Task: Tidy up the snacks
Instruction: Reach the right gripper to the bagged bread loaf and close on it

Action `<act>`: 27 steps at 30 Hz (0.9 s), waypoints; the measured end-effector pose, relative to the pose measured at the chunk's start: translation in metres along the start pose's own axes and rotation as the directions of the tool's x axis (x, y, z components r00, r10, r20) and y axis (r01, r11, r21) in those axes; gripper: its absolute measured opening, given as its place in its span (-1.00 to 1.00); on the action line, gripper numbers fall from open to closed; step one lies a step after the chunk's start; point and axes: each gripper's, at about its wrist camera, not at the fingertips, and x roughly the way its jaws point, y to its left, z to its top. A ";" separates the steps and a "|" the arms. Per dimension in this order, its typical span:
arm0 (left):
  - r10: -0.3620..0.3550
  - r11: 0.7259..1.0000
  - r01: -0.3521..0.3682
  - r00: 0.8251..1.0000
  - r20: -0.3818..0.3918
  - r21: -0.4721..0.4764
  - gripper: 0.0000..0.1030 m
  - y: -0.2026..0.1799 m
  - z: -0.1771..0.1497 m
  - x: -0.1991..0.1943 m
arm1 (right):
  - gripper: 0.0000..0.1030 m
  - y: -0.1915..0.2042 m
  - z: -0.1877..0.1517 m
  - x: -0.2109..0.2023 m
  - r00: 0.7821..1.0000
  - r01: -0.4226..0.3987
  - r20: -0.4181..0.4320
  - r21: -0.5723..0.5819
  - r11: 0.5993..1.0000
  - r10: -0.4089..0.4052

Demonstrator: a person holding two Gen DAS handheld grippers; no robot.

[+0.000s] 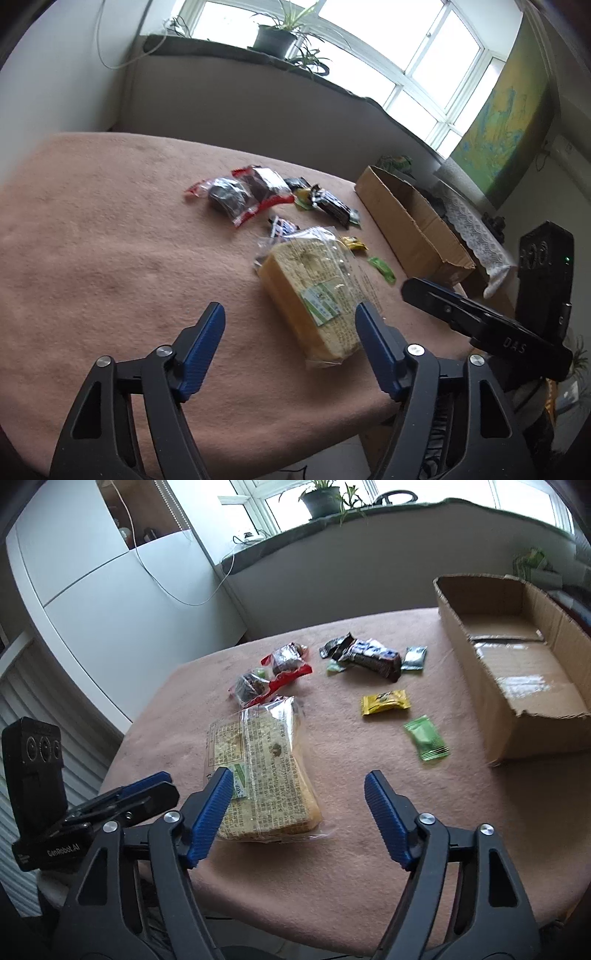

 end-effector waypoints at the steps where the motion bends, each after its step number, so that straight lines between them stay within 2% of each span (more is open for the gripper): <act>1: -0.021 1.000 0.021 1.000 -0.012 -0.001 0.12 -0.001 0.001 0.003 | 0.25 -0.002 0.001 0.006 1.000 -0.021 -0.022 0.010 1.000 0.021; 3: -0.045 0.999 0.045 0.999 -0.031 0.007 -0.04 -0.003 0.001 0.010 | 0.17 -0.002 0.002 0.015 0.997 -0.051 -0.052 0.013 0.999 0.051; 6: -0.076 0.997 0.077 0.995 -0.057 0.005 -0.12 -0.004 0.003 0.018 | 0.11 -0.002 0.004 0.024 0.994 -0.073 -0.078 0.016 0.997 0.074; 8: -0.096 0.995 0.095 0.993 -0.073 -0.009 -0.26 -0.002 0.002 0.020 | 0.01 -0.004 0.005 0.030 0.991 -0.089 -0.095 0.029 0.996 0.091; 10: -0.103 0.995 0.102 0.991 -0.083 -0.016 -0.37 0.001 0.001 0.023 | -0.17 -0.007 0.006 0.035 0.987 -0.110 -0.114 0.047 0.993 0.114; 13: -0.112 0.994 0.111 0.990 -0.088 -0.019 -0.40 0.004 0.000 0.022 | -0.26 -0.011 0.007 0.042 0.983 -0.119 -0.134 0.057 0.991 0.126; 27: -0.073 0.997 0.076 0.995 -0.073 0.032 -0.43 -0.008 0.008 0.027 | -0.30 0.002 0.006 0.035 0.985 -0.105 -0.137 -0.003 0.994 0.103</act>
